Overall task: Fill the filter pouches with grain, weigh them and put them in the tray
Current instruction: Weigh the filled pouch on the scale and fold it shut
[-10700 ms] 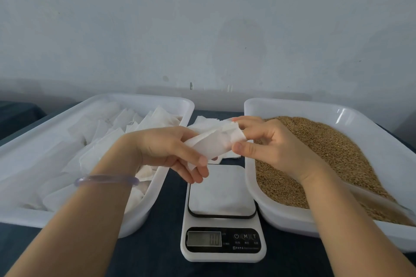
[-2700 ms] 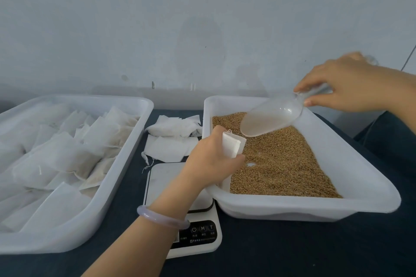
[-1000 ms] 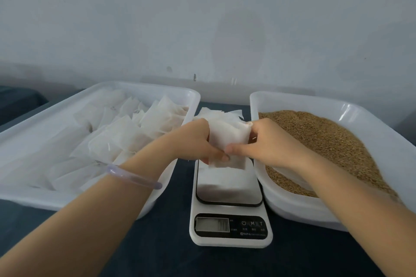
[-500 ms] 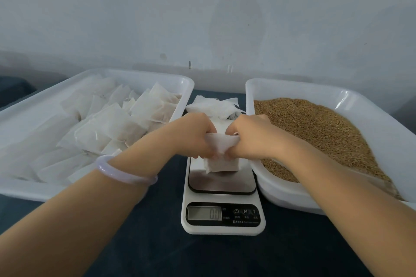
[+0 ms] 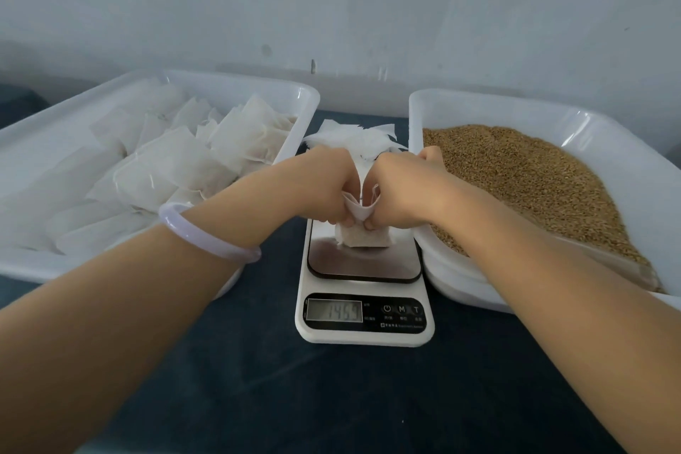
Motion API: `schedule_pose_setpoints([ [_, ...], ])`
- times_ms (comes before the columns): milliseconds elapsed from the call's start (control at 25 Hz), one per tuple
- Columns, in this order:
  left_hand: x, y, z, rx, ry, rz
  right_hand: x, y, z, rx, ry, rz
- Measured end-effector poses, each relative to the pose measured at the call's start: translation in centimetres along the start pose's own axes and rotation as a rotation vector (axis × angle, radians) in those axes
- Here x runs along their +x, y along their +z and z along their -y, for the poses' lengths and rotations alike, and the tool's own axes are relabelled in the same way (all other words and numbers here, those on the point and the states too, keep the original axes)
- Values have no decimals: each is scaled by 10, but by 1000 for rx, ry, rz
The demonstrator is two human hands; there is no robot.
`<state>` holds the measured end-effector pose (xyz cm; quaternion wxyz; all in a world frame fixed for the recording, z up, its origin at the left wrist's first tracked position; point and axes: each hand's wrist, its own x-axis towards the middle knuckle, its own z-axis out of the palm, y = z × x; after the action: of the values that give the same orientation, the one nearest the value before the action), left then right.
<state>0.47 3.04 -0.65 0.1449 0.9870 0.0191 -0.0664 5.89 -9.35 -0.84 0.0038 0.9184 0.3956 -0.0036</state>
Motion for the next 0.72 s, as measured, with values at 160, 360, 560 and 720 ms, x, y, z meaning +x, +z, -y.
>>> schedule_pose_setpoints([
  [160,-2,0,2,-51,7,34,-1,2,-3,37,7,-7],
  [360,-6,-1,2,-16,-6,23,-6,-2,-6,132,-5,19],
  [560,-10,-3,2,-88,47,-51,-19,-6,-17,397,-23,-20],
  [720,-10,-2,4,-138,53,-72,-18,2,-17,485,-1,-53],
])
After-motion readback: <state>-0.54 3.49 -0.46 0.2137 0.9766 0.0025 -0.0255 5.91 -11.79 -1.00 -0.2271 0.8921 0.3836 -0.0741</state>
